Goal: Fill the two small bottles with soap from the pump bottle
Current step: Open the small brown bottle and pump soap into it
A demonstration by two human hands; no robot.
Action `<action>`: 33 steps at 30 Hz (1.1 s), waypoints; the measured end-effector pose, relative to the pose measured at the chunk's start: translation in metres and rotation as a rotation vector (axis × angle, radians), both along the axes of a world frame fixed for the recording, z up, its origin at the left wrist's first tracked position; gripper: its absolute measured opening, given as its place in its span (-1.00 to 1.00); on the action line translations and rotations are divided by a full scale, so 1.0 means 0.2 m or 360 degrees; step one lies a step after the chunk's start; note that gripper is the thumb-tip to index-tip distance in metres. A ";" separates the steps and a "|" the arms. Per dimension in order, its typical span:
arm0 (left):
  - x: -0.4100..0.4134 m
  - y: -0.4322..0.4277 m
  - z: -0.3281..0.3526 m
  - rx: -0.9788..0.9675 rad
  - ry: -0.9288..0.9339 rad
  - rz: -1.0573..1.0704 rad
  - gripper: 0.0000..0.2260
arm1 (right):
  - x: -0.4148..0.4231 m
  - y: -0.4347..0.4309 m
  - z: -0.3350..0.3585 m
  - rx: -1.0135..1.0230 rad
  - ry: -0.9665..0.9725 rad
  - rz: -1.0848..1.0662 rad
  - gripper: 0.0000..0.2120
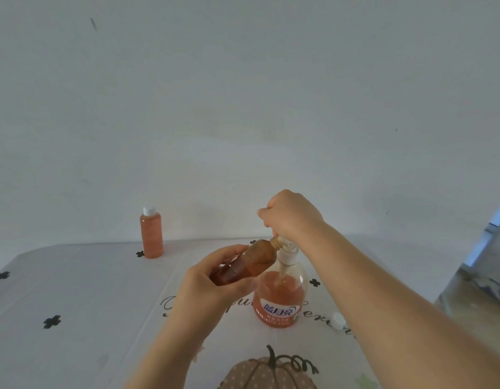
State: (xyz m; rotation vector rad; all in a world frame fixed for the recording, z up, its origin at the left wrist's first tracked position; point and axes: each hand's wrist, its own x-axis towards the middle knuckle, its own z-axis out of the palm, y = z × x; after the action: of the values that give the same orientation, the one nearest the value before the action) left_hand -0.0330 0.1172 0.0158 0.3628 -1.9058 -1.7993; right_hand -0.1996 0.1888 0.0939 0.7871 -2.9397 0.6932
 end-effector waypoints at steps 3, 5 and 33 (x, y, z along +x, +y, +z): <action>0.00 0.01 0.00 0.0004 0.0011 -0.0002 -0.62 | 0.00 0.00 0.00 -0.0006 -0.0018 0.0002 -0.76; 0.00 0.01 0.00 0.0011 0.0023 0.0002 -0.62 | 0.00 0.00 0.00 0.0011 -0.0038 -0.0009 -0.76; 0.02 0.01 0.02 0.0095 -0.0028 -0.0019 -0.62 | 0.00 0.02 0.00 -0.0001 0.0034 -0.0012 -0.69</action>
State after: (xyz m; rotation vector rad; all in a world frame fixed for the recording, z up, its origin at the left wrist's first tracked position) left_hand -0.0297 0.1197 0.0203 0.3903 -1.8732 -1.8698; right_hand -0.2002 0.1920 0.0943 0.7777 -2.9214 0.6811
